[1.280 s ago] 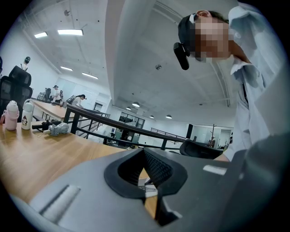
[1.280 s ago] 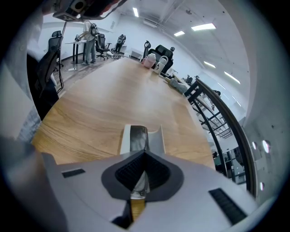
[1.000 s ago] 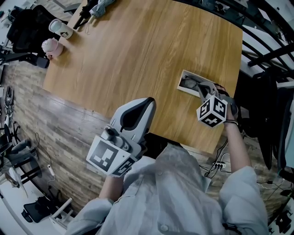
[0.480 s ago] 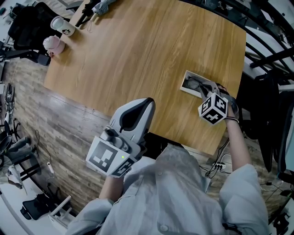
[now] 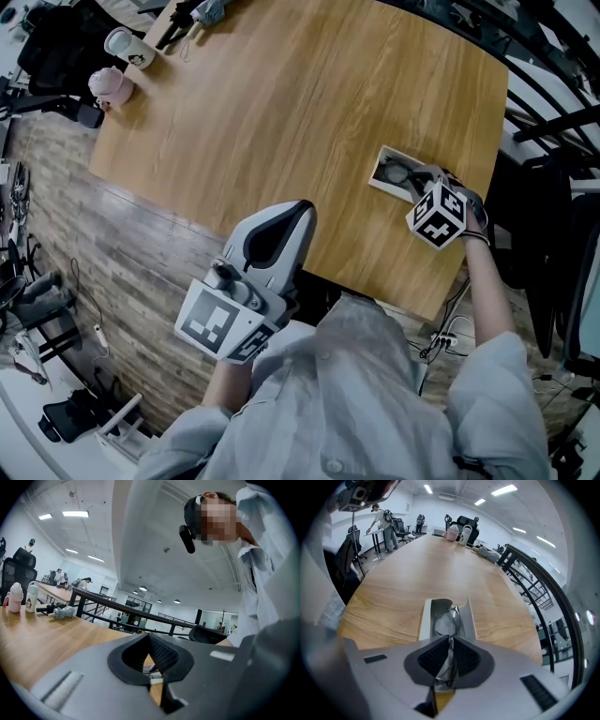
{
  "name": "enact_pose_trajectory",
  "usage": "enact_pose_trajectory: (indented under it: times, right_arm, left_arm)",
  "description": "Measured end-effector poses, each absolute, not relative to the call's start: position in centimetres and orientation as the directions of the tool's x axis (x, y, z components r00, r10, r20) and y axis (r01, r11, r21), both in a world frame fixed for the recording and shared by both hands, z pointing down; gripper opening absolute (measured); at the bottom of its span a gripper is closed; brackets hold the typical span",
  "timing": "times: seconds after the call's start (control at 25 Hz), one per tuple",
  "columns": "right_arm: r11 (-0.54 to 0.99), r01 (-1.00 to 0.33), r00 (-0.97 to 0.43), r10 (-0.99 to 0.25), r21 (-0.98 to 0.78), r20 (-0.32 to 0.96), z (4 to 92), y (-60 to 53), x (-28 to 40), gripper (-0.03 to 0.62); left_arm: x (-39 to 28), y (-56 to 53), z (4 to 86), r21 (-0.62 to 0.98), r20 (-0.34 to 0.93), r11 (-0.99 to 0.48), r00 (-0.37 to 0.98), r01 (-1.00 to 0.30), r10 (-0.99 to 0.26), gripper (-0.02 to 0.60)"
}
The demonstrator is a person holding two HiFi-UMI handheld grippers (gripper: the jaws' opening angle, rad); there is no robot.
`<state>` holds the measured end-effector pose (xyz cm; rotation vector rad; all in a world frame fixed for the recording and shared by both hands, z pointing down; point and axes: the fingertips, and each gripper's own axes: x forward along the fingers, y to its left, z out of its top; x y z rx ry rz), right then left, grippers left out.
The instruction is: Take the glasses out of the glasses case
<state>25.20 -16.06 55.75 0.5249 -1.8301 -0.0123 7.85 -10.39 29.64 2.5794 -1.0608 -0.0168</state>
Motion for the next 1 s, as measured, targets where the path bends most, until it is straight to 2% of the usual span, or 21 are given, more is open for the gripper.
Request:
enact_pose_trajectory:
  times: [0.36,0.76,1.0]
  right_arm:
    - [0.898,-0.367,-0.233,-0.343,0.244,0.91,55.7,-16.4,25.2,0.002]
    - [0.86,-0.349,-0.234,-0.465,0.373,0.854,54.6,-16.2,25.1,0.002]
    - [0.854,-0.344,-0.236,-0.481,0.39,0.844,53.6,-16.3,24.9,-0.002]
  left_arm:
    - [8.0,-10.5,29.7,0.329,0.124,-0.653,0.717,-0.682,-0.686,0.003]
    - [8.0,-10.3,29.7,0.329,0.125,-0.657,0.721,-0.678,-0.682,0.003]
    - [8.2,-10.0,29.5,0.325,0.119,-0.668,0.73,-0.669,-0.673,0.003]
